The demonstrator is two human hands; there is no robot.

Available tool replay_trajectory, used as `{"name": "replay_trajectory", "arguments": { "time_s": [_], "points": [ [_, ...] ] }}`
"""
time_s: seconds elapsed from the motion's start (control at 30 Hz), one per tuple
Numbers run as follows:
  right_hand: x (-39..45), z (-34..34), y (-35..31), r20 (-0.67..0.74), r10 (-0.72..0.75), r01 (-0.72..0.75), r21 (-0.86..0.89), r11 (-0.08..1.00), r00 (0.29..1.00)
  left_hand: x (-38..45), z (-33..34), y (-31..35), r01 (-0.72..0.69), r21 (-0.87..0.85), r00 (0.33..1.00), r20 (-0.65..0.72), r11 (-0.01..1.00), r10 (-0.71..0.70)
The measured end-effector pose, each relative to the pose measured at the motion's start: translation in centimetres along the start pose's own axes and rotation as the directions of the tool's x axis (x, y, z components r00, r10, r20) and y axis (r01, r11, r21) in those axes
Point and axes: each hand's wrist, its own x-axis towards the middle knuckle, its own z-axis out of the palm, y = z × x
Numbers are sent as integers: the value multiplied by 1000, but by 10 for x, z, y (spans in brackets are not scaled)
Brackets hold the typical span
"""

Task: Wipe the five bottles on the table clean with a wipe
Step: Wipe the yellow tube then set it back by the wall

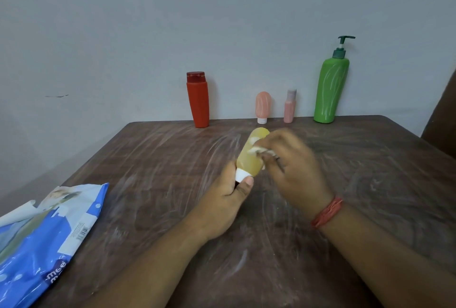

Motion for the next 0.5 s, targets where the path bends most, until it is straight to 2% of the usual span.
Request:
{"name": "replay_trajectory", "arguments": {
  "time_s": [0.07,0.1,0.23,0.3,0.4,0.5],
  "points": [
    [0,4,-4,86,-92,94,-25,995,992,0,-3,-1,5,-4,999,-34,1000,-5],
    [2,3,-2,75,-80,83,-40,996,994,0,-3,-2,4,9,999,-35,1000,-4],
    [10,-15,15,-91,147,-153,-53,987,985,2,3,1,-56,126,998,29,990,52],
    [8,-16,17,-73,145,-148,-46,988,987,3,6,2,-72,139,997,34,988,67],
    [2,-3,2,82,-37,39,-24,999,996,5,4,-3,-66,98,998,-2,993,66],
    [-1,7,-10,275,-236,264,-69,962,932,6,-1,-6,-65,35,997,-41,997,66]
  ]
}}
